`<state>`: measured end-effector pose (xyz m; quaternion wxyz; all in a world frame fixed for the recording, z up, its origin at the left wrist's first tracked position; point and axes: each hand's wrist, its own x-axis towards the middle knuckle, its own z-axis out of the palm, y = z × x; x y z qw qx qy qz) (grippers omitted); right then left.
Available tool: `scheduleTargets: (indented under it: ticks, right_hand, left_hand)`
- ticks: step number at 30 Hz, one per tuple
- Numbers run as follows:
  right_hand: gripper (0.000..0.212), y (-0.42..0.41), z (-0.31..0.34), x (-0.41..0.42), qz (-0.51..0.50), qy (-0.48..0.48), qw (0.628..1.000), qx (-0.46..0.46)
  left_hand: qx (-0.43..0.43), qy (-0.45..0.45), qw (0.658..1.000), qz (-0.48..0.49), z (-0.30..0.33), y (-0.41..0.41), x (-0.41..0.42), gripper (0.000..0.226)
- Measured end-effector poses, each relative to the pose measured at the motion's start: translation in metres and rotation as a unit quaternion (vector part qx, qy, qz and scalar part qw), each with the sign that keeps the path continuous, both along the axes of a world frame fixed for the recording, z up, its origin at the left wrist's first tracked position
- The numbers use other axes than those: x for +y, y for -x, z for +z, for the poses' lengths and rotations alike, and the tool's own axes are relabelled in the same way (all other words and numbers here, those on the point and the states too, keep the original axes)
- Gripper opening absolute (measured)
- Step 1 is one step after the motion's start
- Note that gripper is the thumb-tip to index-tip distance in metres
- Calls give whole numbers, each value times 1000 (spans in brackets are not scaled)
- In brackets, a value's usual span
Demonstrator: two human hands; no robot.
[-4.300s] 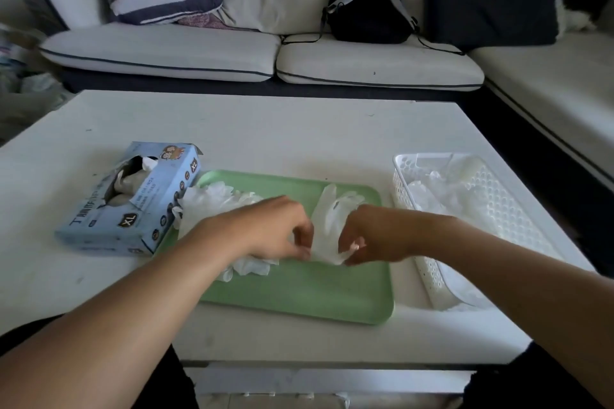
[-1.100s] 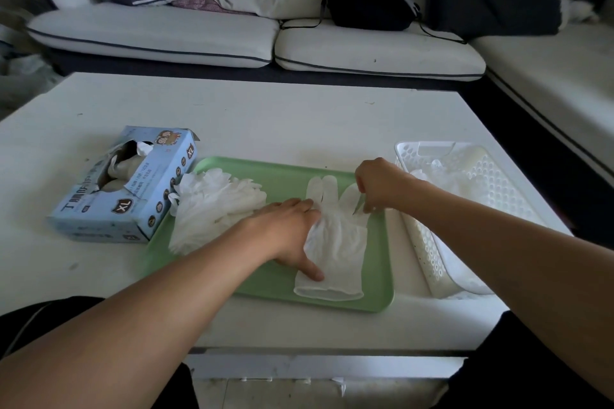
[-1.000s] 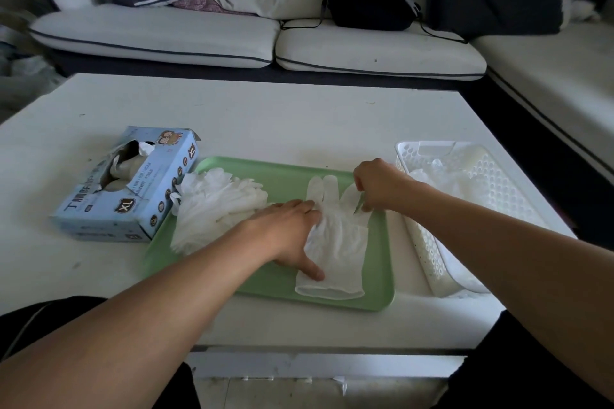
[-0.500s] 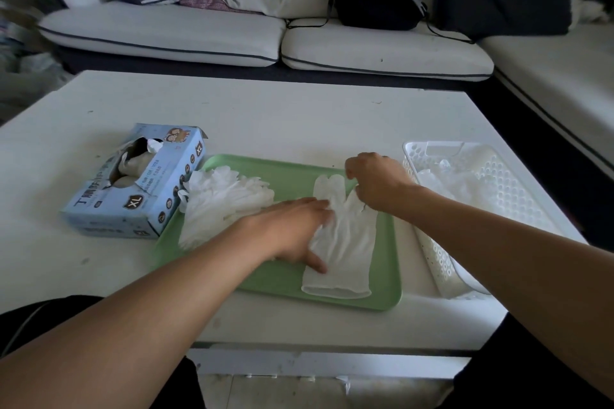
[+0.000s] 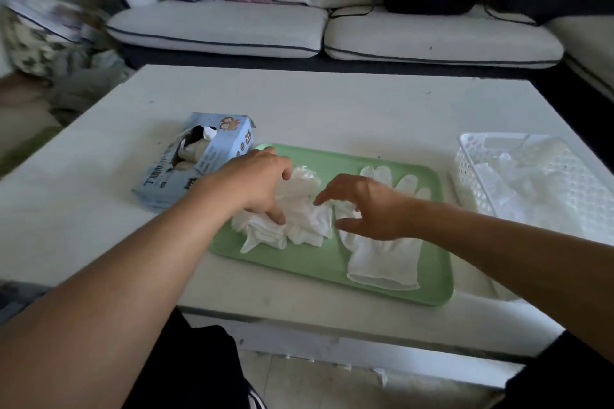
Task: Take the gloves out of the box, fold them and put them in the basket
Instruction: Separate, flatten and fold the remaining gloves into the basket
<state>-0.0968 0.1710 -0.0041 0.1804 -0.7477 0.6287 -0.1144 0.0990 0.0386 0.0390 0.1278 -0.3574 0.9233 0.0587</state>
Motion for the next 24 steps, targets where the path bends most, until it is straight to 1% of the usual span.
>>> scheduleTargets:
  ticks: [2,4,7,9,11,12,13,14,16,17,18,19,20,22,24]
  right_hand:
    - [44,-17,1,0,53,19,998,11]
    - [46,-29,0,-1,67,13,997,36]
    - [55,-38,-3,-3,52,-22,996,70]
    - [52,-38,-2,-3,40,-33,997,61]
    - [47,-35,1,-2,19,-35,998,49]
    - [45,-33,3,-2,6,-32,999,25]
    - [42,-32,7,-4,-12,-32,999,-23]
    - [39,-31,10,-5,-32,-39,995,-91]
    - [34,-31,15,-7,-72,-71,970,-223]
    - [33,-30,16,-8,-89,-79,960,-253]
    - [33,-29,15,-9,-99,-82,957,-259]
    - [33,-28,14,-8,-100,-85,959,-250]
    - [32,-28,12,-7,-87,-89,967,-221]
    - [34,-29,8,-3,-38,-108,986,-121]
    - [44,-30,2,1,-7,-126,991,-41]
  left_hand:
    - [-31,-8,999,10,3,-13,-4,104]
    - [-51,-20,998,15,1,-20,-7,112]
    - [-56,-46,997,21,-12,-25,-9,108]
    - [-60,-45,997,21,-19,-24,-5,102]
    - [-61,-28,998,23,-24,-19,2,100]
    - [-56,-21,998,30,-27,-16,8,102]
    - [-49,-17,998,43,-30,-12,13,104]
    - [-42,-10,998,55,-34,-9,18,105]
    - [-37,12,996,74,-41,-3,26,99]
    - [-33,19,996,81,-44,0,28,96]
    - [-28,22,996,85,-45,1,28,93]
    - [-25,21,996,87,-45,2,28,92]
    - [-24,19,996,85,-44,2,26,91]
    - [-31,11,996,79,-43,2,22,92]
    - [-38,-1,997,72,-41,1,18,98]
